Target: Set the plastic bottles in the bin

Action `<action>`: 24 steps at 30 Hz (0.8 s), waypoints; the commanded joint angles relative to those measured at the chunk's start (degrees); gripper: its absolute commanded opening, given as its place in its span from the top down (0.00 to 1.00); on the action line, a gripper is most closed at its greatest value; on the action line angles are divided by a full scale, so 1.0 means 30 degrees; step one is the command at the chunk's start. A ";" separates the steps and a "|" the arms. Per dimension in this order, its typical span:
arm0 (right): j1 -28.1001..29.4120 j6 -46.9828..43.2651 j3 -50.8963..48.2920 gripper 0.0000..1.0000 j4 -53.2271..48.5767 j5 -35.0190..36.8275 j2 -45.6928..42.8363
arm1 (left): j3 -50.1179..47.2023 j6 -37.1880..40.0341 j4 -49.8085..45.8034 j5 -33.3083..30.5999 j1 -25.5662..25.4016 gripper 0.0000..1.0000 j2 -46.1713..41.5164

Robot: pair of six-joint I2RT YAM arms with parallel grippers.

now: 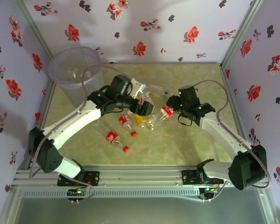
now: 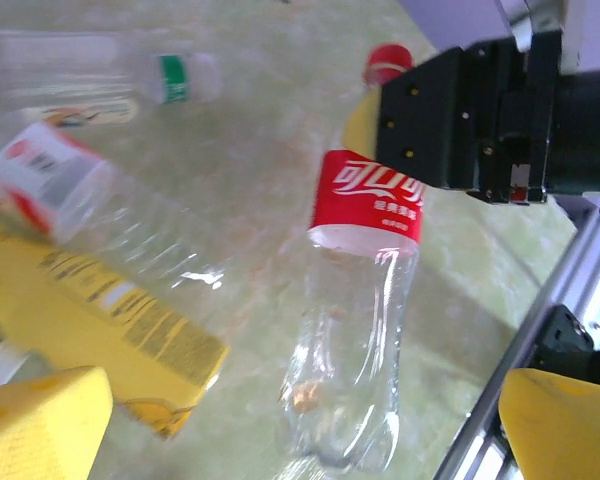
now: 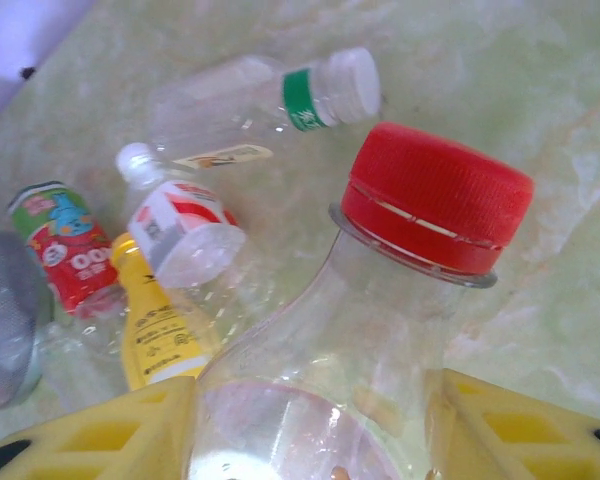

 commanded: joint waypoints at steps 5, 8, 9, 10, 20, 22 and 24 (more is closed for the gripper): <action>0.0449 -0.1236 0.0786 0.44 0.0749 -0.1094 -0.0489 | 0.1871 -0.0025 -0.0309 0.0780 -0.0749 0.00 0.2656; 0.0749 -0.1056 0.0588 0.45 0.1665 -0.1623 -0.0554 | 0.1975 -0.0520 0.0341 0.0872 -0.0987 0.00 0.3225; 0.0765 -0.0977 0.0555 0.45 0.1900 -0.1797 -0.0566 | 0.2011 -0.0629 0.0426 0.0880 -0.1049 0.00 0.3421; 0.0795 -0.0908 0.0516 0.45 0.2130 -0.1933 -0.0590 | 0.2063 -0.0738 0.0425 0.0885 -0.1075 0.00 0.3619; 0.1043 -0.1149 0.0320 0.45 0.2940 -0.2412 -0.0660 | 0.2709 -0.1173 0.0713 0.1655 -0.1430 0.11 0.4834; 0.1060 -0.1118 0.0319 0.45 0.3068 -0.2466 -0.0619 | 0.2835 -0.1194 0.0700 0.1635 -0.1434 0.20 0.4993; 0.1064 -0.1117 0.0335 0.45 0.3100 -0.2470 -0.0597 | 0.2919 -0.1254 0.0713 0.1635 -0.1445 0.30 0.5044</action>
